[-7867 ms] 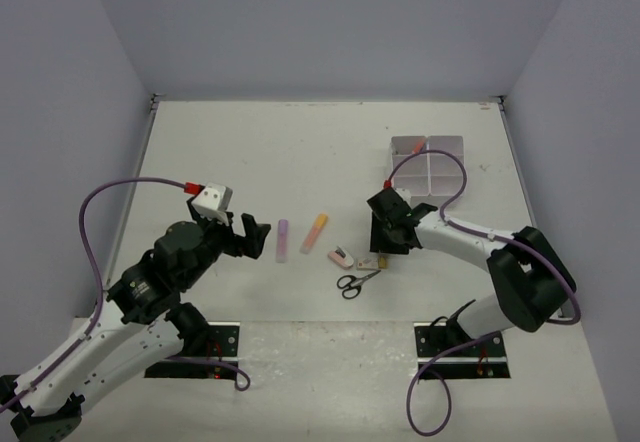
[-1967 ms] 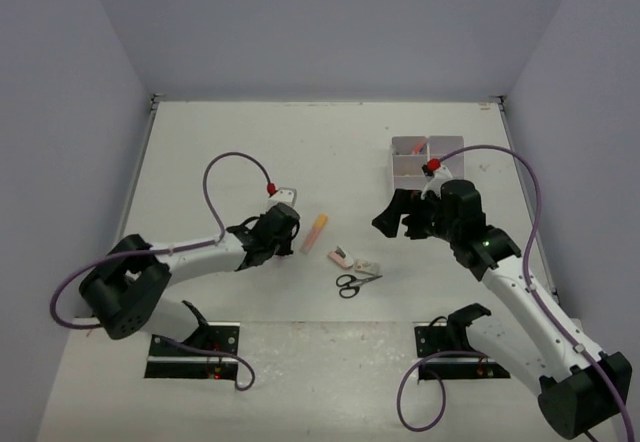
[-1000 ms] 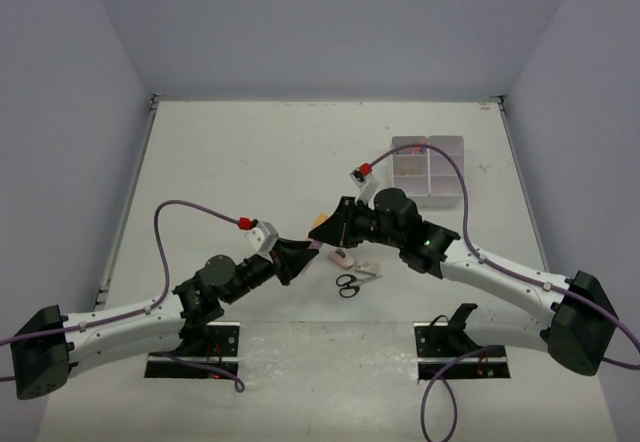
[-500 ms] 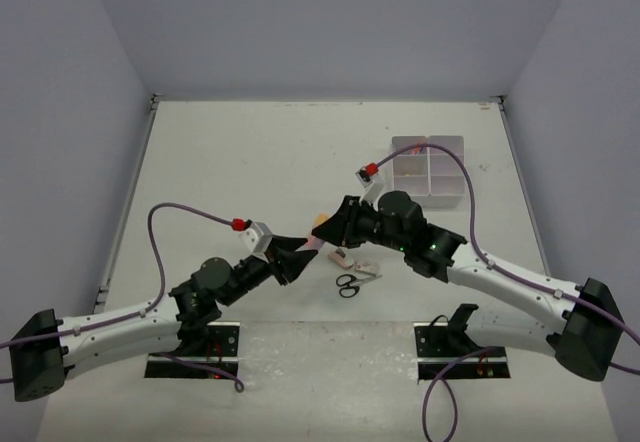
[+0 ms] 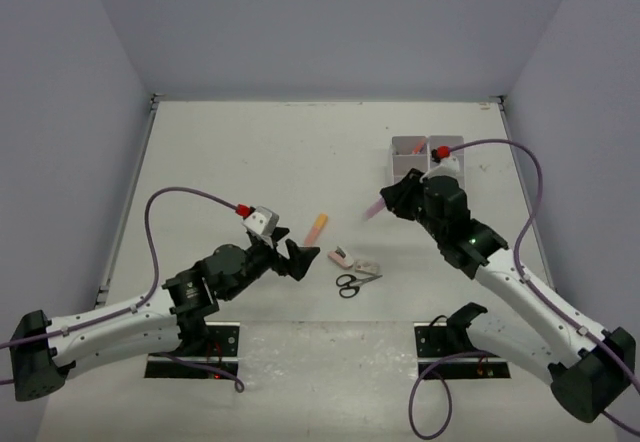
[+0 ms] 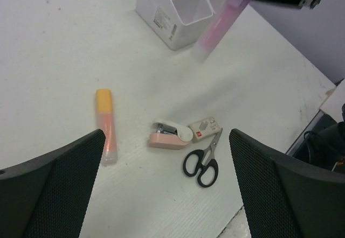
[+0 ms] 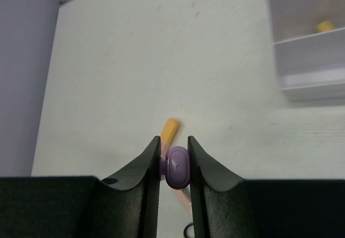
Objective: Sort the stationery into containers
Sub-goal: Pick up the pen from the center of the board, then place the pen in the storage box.
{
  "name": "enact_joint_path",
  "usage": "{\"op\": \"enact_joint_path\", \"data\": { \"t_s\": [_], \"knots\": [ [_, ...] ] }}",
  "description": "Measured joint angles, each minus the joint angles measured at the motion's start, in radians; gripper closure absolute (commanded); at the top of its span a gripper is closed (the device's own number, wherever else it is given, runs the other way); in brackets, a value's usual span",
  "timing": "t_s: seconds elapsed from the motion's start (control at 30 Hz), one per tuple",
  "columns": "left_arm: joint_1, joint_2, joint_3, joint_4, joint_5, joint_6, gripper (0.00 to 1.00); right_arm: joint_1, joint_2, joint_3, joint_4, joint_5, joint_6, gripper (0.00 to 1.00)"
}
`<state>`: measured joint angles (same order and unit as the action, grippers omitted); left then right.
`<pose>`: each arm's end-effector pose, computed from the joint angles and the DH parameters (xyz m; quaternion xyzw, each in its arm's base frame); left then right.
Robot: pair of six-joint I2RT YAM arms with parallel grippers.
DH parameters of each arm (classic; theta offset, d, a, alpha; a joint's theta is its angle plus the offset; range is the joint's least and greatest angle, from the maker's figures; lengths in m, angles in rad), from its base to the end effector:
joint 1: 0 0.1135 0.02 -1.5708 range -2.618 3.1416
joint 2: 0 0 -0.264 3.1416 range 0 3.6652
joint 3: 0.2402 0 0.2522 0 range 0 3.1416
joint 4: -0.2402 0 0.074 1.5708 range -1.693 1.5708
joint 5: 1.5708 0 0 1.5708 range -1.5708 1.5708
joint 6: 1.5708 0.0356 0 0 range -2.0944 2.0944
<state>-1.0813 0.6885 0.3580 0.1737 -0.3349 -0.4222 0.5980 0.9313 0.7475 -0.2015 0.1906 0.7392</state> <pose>0.0920 -0.1477 0.2417 0.1402 0.7444 -0.3448 0.5544 0.1817 0.1156 0.2986 0.1113 0.8198 0.2828 0.4853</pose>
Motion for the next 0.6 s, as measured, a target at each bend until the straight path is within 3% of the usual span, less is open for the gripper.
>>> {"op": "enact_joint_path", "data": {
  "t_s": [0.23,0.37,0.6],
  "knots": [
    [0.0,-0.027,0.068,-0.272,0.03,-0.098,0.0,-0.291,-0.068,0.032,-0.072,0.127,-0.087,1.0],
    [0.0,-0.078,0.187,-0.416,0.044,-0.131,0.0,-0.45,-0.06,0.071,-0.089,0.15,-0.096,1.0],
    [0.0,-0.174,0.361,-0.533,0.039,-0.131,0.0,-0.554,0.07,0.214,-0.055,0.24,-0.098,1.0]
  ]
}}
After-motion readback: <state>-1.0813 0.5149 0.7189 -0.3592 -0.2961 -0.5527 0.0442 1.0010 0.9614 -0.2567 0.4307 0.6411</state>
